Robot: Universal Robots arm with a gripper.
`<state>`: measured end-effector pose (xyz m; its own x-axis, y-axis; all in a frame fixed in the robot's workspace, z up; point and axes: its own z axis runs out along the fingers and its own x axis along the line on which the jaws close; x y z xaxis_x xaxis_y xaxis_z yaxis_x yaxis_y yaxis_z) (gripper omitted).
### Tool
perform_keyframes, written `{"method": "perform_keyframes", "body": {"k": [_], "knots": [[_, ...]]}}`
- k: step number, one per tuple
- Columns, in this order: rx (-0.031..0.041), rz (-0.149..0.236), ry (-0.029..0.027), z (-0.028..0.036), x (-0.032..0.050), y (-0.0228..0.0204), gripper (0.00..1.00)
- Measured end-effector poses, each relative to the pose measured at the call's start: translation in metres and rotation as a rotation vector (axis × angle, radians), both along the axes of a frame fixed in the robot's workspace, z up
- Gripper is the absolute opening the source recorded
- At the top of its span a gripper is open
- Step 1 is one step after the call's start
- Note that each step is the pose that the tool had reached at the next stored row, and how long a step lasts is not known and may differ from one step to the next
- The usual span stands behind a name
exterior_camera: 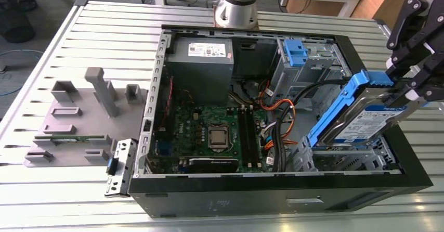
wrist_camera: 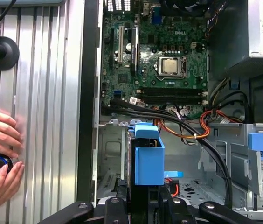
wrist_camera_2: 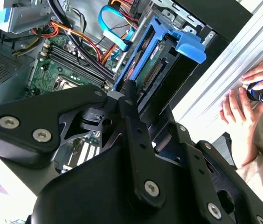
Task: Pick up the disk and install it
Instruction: 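Pick up the disk, then insert the disk into the insertion slot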
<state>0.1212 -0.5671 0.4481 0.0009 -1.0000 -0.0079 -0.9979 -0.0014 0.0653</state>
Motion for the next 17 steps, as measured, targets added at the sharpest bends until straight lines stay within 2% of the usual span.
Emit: {"method": "perform_keyframes", "body": {"k": [11, 17], "knots": [[0.0, -0.001, 0.0, -0.0021, 0.0005, -0.0001, 0.35], [-0.0001, -0.017, 0.0, -0.0029, 0.0005, -0.0001, 0.35]]}}
